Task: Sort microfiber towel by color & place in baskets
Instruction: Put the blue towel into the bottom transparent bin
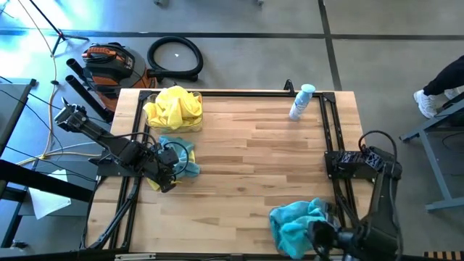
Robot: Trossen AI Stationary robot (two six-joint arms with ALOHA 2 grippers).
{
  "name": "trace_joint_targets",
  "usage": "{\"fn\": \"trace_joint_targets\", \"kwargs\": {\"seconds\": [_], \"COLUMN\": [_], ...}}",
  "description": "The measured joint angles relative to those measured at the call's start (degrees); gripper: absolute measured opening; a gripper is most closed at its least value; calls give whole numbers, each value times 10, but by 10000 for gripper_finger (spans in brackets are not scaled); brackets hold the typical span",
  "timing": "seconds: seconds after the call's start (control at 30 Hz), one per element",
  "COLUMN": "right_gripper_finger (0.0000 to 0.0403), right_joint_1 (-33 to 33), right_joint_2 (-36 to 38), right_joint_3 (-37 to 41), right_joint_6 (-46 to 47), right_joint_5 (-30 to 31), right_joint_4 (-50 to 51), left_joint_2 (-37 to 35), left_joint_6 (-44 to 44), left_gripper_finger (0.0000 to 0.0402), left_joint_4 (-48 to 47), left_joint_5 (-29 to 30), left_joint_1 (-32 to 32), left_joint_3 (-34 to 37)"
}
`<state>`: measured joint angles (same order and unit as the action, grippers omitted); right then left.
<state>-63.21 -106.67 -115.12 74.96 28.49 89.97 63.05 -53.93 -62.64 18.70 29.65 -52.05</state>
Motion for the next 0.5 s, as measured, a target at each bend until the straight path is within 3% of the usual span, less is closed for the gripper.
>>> {"fn": "trace_joint_targets", "kwargs": {"seconds": [0.23,0.5], "right_gripper_finger": [0,0], "right_joint_1": [29,77], "right_joint_2": [3,52], "right_joint_3": [135,341], "right_joint_6": [-33,-153], "right_joint_5": [-39,-77], "right_joint_4": [-58,-358], "left_joint_2": [0,0], "left_joint_6": [-14,-15], "left_gripper_finger": [79,79], "left_joint_4": [0,0], "left_joint_5": [0,0], "left_joint_1": [0,0], "left_joint_3": [0,0]}}
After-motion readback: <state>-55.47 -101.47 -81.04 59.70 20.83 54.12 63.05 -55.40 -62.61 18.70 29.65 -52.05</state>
